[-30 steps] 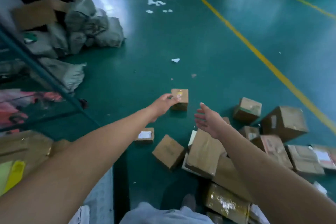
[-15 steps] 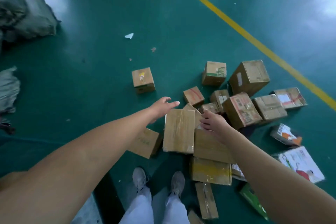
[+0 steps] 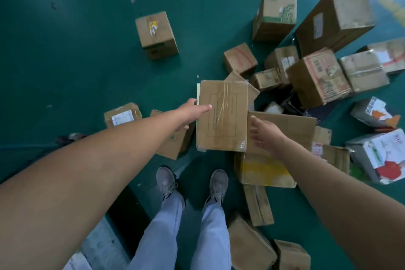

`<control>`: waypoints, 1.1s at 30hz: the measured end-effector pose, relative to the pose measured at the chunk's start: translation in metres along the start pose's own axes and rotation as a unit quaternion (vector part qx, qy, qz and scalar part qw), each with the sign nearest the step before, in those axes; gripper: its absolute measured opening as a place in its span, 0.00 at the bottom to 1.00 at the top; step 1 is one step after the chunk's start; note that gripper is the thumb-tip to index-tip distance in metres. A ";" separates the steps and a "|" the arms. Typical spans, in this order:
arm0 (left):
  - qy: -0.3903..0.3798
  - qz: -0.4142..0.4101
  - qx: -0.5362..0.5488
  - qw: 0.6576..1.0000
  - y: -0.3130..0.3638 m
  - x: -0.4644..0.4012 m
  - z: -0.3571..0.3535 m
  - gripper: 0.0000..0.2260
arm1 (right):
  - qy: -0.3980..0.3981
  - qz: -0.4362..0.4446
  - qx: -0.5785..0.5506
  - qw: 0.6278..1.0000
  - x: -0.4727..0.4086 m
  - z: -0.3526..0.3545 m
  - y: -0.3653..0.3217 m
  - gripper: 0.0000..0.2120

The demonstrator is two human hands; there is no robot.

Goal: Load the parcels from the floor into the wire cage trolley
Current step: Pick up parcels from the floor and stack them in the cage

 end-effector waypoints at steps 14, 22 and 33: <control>-0.044 0.067 0.023 0.997 -0.122 -0.128 -0.054 0.38 | 0.035 -0.011 0.027 0.999 -0.162 -0.057 0.034 0.33; 0.006 0.060 0.100 0.993 -0.091 -0.112 -0.012 0.60 | 0.043 0.070 0.020 0.996 -0.123 -0.063 -0.005 0.35; 0.087 0.049 0.199 0.975 0.008 0.093 0.115 0.46 | -0.089 0.103 0.118 0.984 0.114 -0.072 -0.107 0.37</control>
Point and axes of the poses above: each hand's wrist, its own x-axis away from the middle knuckle, its own z-axis out of the back of the hand, y = z × x, the point moved 2 cm from there along -x, towards the middle knuckle, and after that the axes turned 14 degrees about -z, right-handed, at the moved point
